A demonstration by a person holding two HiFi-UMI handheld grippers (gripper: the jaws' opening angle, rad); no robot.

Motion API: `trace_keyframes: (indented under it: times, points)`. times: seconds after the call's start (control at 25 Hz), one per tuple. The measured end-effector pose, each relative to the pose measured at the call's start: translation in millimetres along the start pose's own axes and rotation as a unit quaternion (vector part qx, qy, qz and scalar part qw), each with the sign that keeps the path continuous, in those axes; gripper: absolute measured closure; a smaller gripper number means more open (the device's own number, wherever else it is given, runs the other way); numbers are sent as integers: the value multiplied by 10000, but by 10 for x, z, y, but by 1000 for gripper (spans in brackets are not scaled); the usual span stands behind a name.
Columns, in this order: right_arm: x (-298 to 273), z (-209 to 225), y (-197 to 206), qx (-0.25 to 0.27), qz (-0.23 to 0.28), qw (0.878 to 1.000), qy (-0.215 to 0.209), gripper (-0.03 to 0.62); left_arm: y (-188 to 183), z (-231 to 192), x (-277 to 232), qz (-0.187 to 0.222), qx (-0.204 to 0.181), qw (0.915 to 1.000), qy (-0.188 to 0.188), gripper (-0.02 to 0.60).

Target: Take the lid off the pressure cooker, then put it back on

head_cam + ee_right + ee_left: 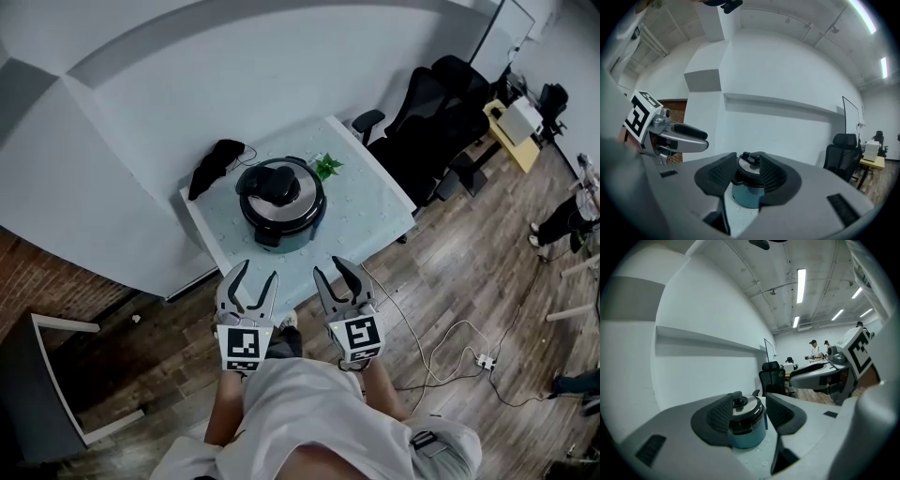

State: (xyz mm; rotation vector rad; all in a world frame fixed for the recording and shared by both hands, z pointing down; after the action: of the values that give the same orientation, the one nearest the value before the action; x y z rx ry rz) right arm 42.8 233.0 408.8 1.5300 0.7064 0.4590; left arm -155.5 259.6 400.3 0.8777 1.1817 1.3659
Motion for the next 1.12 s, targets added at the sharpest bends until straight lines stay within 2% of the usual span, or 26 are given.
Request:
trace_keyframes:
  times: [0.28, 0.64, 1.12]
  points:
    - [-303, 295, -91, -23, -18, 10000, 90, 439, -58, -102, -442, -105, -66, 9999, 116, 367]
    - [-707, 605, -10, -100, -175, 9998, 43, 439, -12, -218, -988, -325, -87, 9990, 294, 367]
    - [-1065, 939, 14, -159, -360, 9990, 197, 439, 53, -329, -1586, -592, -73, 9966, 560, 364]
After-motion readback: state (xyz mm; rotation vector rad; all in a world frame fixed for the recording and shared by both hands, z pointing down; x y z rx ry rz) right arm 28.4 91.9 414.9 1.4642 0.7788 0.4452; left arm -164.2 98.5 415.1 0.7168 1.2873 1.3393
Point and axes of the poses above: the fingertips, and each gripper's own axes: x backward along the fingers, z to its right, y out of its underside, the point moved 9 cm from there along x, backward along the fingers, and after that the axes turned 11 degrees about -y, right-handed, at the moved point
